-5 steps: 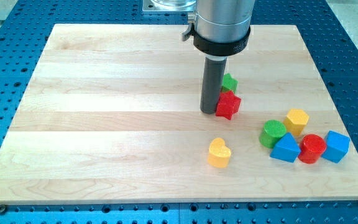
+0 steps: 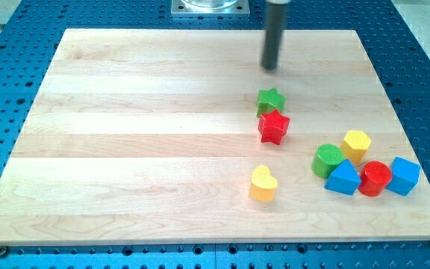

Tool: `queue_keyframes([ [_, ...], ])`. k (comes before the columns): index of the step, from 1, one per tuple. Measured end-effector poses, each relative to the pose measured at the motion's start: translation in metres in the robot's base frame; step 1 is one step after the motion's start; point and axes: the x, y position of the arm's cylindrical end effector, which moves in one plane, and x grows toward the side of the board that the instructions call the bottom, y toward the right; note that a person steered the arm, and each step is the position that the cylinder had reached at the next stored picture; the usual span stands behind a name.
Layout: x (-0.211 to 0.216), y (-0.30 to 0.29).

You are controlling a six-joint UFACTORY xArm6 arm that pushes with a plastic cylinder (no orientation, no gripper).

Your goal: Move the circles to the bottom right of the red star

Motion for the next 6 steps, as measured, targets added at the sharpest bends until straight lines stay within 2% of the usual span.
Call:
queue_keyframes([
  [1,0.010,0.103],
  [2,0.052,0.166],
  [4,0.185,0.190],
  [6,0.315,0.187],
])
